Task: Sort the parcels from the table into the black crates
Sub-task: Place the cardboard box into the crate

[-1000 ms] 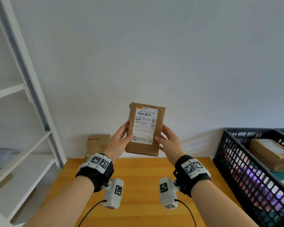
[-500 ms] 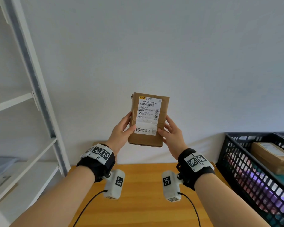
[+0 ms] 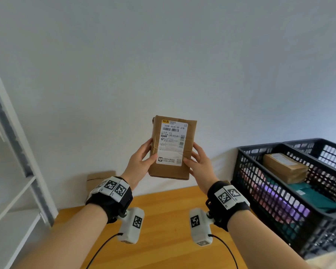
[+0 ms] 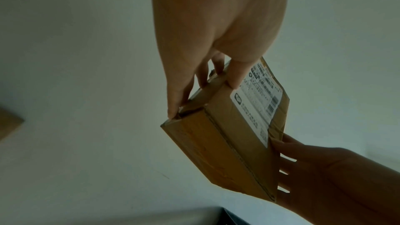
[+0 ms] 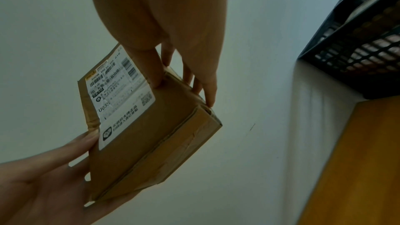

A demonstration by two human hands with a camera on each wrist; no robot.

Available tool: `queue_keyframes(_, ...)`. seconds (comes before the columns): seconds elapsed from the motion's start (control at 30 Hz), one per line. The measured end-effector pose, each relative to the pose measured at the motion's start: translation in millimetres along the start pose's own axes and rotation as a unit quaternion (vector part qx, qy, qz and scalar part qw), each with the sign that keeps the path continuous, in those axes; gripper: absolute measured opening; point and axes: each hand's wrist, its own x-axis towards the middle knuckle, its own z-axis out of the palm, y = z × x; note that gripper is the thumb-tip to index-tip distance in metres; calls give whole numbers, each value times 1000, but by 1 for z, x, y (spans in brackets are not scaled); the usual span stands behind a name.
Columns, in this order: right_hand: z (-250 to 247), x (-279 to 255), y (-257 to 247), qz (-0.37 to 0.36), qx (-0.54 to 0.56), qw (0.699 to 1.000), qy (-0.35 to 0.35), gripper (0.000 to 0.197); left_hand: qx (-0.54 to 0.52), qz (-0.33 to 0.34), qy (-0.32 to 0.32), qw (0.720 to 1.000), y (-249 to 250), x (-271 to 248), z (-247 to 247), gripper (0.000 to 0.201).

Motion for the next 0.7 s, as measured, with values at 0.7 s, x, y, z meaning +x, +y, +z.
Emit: queue_keyframes(0.7, -163, -124, 18, 98, -77, 968, 218, 71, -19, -82, -207, 975, -41, -27, 192, 48)
